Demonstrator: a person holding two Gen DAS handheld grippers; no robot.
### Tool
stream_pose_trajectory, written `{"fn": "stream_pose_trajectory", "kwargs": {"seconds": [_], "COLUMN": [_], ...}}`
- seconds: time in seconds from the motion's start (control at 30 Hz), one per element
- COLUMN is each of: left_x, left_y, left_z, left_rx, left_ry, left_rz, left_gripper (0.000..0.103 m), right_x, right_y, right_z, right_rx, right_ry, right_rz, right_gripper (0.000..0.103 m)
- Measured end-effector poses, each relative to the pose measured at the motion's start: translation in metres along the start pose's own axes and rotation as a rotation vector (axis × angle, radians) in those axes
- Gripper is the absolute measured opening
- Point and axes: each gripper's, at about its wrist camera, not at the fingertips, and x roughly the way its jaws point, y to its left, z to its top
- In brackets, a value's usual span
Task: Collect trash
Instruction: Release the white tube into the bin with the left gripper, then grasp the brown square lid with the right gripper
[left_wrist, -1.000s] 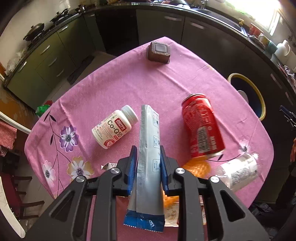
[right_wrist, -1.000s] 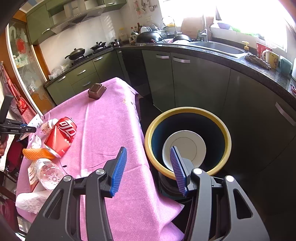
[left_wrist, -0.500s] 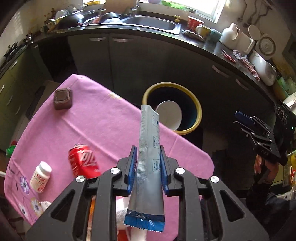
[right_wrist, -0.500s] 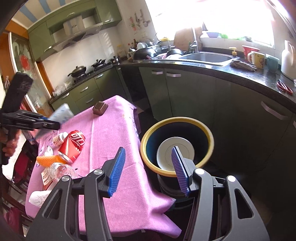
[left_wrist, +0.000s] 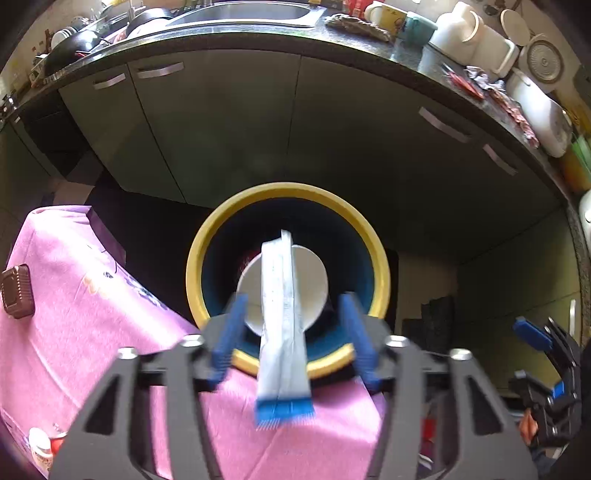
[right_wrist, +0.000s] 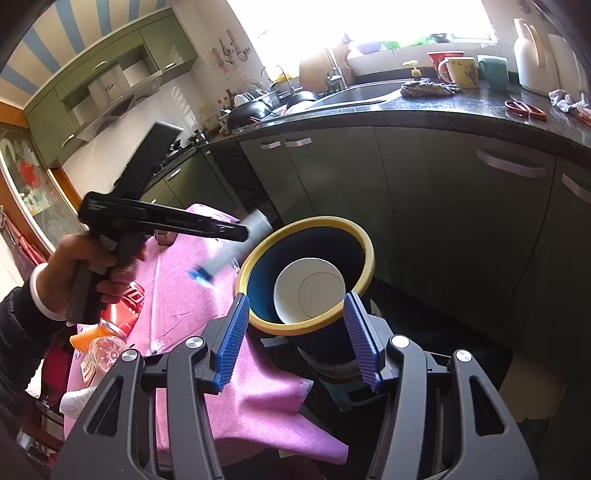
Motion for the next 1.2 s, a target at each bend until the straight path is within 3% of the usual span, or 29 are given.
{"fn": "stream_pose_trajectory", "kwargs": {"seconds": [0.07,0.17,0.3,0.43,0.6,0.73,0.8,0.97,1.1,1.2], "left_x": [0.001,-0.027,-0.1,-0.182,-0.258,-0.28,-0.28,-0.268,-0.251,-0.244], "left_y": [0.001,0.009,0.022,0.059,0.124,0.171,0.197,0.254,0.281,0.278], "left_z": [0.003,-0.003,-0.032,-0.095,-0.205,-0.289,-0.328,-0.4,-0.435,-0.433], "left_rx": [-0.003,-0.025,-0.036,-0.113,-0.252,-0.394,-0.479,-0.659,-0.755,-0.76], "left_ry": [-0.017,-0.091,-0.28,-0.501,-0.778,-0.914,-0.963,-1.015,-1.012,-0.981], "left_rz": [0.0,-0.048,-0.073,-0.068,0.116,0.249,0.356,0.563,0.587,0.649], "left_gripper": [0.064,0.064,0.064,0.07,0.082,0.085,0.087,0.088,0.088,0.088], "right_x": [0.003,0.007,0.016,0.03,0.055,0.082,0.097,0.131,0.173,0.222], "right_y": [0.0,0.006,0.023,0.048,0.095,0.142,0.167,0.236,0.293,0.328], "right_z": [0.001,0.0,0.0,0.004,0.009,0.014,0.018,0.038,0.053,0.06], "right_rx": [0.002,-0.008,-0.038,-0.092,-0.181,-0.268,-0.302,-0.419,-0.617,-0.756], "right_ry": [0.003,0.009,0.028,0.056,0.113,0.163,0.19,0.187,0.131,0.136], "right_rz": [0.007,0.018,0.029,0.049,0.108,0.152,0.172,0.213,0.233,0.239], "right_gripper": [0.053,0.054,0.054,0.054,0.056,0.058,0.058,0.058,0.071,0.074]}}
